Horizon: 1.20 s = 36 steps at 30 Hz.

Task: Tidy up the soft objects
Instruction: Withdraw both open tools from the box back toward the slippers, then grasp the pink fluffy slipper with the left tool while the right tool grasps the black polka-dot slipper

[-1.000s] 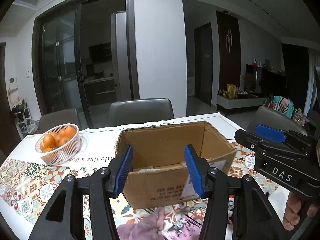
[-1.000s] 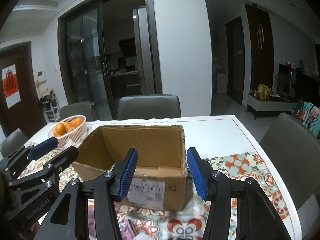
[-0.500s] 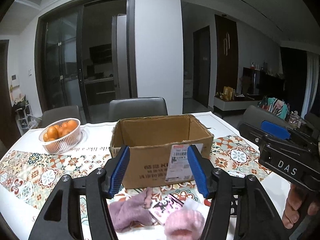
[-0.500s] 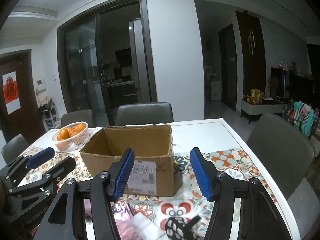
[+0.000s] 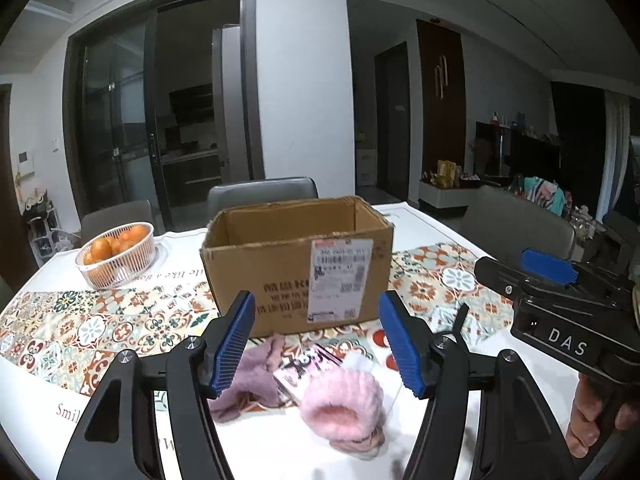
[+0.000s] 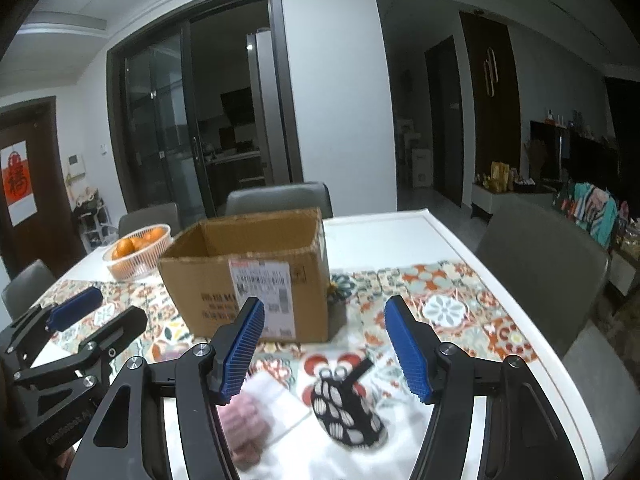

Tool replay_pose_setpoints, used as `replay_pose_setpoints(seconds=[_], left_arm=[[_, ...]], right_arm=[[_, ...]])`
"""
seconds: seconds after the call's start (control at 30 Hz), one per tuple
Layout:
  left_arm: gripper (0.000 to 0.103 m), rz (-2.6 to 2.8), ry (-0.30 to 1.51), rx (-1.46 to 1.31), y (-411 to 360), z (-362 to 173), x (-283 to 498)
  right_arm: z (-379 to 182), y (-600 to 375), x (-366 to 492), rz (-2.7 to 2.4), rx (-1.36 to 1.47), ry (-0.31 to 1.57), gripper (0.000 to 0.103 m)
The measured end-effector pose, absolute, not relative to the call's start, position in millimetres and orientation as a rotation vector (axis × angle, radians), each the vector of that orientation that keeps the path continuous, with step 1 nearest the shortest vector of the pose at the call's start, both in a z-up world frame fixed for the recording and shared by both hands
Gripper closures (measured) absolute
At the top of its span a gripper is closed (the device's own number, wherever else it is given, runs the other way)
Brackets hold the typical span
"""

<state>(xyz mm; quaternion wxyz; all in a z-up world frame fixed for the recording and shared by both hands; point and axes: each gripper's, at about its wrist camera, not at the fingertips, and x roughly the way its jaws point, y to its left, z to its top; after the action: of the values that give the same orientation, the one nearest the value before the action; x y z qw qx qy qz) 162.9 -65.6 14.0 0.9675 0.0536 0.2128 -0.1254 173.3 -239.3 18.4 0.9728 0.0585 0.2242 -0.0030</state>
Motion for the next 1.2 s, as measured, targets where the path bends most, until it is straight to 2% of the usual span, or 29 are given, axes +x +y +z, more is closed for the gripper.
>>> replay_pose_setpoints(seconds=[0.53, 1.2], left_arm=[[0.035, -0.245, 0.500, 0.155, -74.3, -28.6, 144.5], [0.034, -0.265, 0.645, 0.147, -81.5, -79.7, 184.2]], right_arm=[[-25.0, -246.1, 159.7, -0.008, 0.108, 0.569, 0.039], [-78.3, -255.7, 200.1, 0.003, 0.144, 0.716, 0.039]])
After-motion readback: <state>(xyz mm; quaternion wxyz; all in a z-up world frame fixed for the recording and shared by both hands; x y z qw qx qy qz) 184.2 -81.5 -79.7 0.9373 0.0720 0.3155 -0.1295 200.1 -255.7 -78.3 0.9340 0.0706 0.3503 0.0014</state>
